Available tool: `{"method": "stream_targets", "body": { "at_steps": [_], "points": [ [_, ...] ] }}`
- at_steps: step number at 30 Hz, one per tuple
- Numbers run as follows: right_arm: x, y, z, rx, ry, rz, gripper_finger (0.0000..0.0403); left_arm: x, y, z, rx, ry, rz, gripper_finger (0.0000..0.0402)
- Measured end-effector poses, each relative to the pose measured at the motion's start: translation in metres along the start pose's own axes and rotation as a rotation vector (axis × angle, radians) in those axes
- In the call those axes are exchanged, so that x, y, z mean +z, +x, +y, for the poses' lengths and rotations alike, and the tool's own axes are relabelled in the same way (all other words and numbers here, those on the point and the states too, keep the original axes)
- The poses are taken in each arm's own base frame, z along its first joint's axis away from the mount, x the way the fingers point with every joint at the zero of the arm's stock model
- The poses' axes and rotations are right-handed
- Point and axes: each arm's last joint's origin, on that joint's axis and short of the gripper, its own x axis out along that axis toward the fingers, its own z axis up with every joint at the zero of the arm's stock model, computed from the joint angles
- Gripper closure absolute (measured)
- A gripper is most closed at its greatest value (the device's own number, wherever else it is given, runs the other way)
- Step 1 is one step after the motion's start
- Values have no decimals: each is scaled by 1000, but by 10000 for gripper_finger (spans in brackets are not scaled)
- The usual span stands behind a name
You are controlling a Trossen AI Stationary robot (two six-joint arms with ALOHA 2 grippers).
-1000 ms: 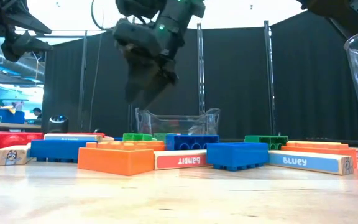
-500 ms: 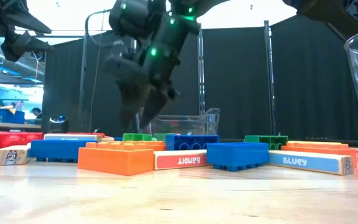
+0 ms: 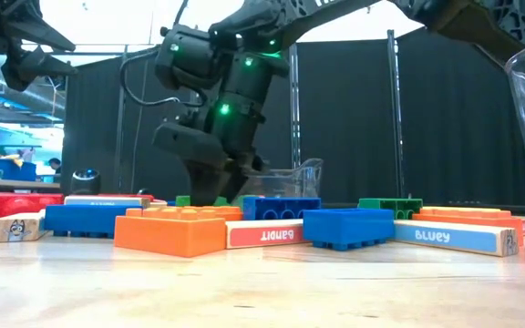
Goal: Sort blocks by size
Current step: Put the 2-stud green game piece into the bottom right transparent bin
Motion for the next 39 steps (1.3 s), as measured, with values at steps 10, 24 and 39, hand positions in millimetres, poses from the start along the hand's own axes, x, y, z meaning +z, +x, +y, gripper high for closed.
{"method": "stream_targets", "body": {
  "at_steps": [10,24,39],
  "points": [
    [-9,-108,-8,-11,15,19,230,0,0,0,0,1,0,156],
    [-212,-252,111,-89,265,251,230,0,0,0,1,1,0,156],
    [-274,-231,133,-218,289,389,80,0,0,0,9,-3,-4,156]
  ]
}}
